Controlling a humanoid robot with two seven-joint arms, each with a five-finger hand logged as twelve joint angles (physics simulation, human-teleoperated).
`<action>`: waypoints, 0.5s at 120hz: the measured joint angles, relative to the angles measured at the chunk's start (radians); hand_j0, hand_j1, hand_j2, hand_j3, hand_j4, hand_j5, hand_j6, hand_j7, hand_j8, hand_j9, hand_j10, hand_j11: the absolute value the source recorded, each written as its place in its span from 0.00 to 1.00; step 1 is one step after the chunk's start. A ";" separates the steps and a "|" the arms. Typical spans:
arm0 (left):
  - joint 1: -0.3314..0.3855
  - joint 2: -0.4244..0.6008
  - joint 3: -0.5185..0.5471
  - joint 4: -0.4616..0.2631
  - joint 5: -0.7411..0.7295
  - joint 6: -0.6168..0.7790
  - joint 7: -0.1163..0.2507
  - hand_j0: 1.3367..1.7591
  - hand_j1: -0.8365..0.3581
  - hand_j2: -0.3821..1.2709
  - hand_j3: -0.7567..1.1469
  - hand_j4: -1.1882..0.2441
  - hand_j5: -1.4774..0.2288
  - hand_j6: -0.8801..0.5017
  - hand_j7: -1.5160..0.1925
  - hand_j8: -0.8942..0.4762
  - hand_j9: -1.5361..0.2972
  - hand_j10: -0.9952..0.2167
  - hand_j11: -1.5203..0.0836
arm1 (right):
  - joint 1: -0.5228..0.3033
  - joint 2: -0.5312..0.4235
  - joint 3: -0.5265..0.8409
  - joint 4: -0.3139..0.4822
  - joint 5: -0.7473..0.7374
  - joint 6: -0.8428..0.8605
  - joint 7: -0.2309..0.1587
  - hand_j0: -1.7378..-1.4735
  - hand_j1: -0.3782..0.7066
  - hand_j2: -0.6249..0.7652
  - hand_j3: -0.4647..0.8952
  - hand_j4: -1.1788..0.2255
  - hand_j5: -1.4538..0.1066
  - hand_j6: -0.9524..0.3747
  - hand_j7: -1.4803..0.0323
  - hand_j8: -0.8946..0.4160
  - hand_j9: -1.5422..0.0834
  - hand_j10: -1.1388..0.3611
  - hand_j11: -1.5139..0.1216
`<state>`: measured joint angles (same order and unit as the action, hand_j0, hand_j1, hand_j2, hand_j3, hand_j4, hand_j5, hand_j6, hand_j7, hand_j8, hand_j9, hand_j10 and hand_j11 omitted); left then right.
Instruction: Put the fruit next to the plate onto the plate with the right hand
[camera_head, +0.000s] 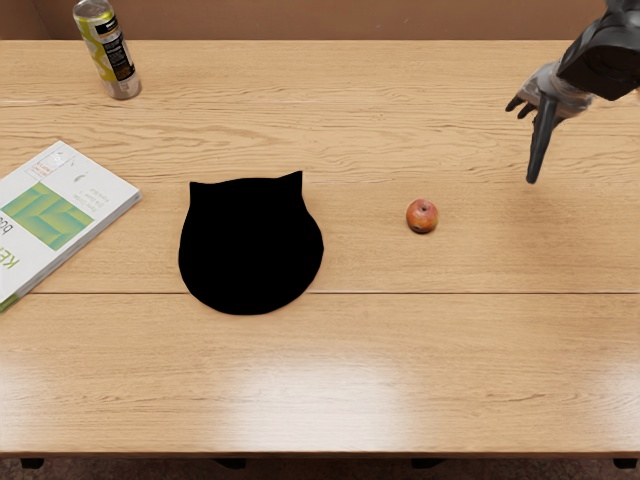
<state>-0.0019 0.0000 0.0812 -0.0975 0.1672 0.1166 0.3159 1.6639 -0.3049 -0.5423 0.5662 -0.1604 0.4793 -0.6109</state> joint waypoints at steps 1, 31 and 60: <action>-0.001 0.000 0.000 0.000 0.000 0.000 0.000 0.76 0.98 0.23 0.40 0.82 0.85 0.63 0.88 0.64 0.83 0.81 0.94 | 0.005 0.010 -0.015 0.001 -0.001 -0.005 0.000 0.30 0.03 0.45 0.34 0.84 0.93 0.72 0.98 0.68 0.95 0.76 0.93; -0.003 0.000 -0.003 0.000 0.000 0.000 0.000 0.76 0.98 0.23 0.40 0.82 0.85 0.63 0.88 0.64 0.83 0.81 0.94 | 0.048 0.212 -0.256 0.029 -0.008 -0.101 0.000 0.30 0.03 0.45 0.34 0.84 0.93 0.72 0.98 0.68 0.95 0.76 0.93; -0.004 0.000 -0.002 0.000 0.000 0.000 0.000 0.76 0.98 0.23 0.40 0.82 0.85 0.63 0.88 0.64 0.83 0.81 0.94 | 0.048 0.289 -0.321 0.201 0.002 -0.319 0.000 0.30 0.03 0.45 0.34 0.84 0.93 0.72 0.98 0.68 0.95 0.76 0.93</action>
<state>-0.0056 0.0000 0.0788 -0.0974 0.1671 0.1166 0.3158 1.7118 -0.0158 -0.8635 0.7676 -0.1583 0.1601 -0.6109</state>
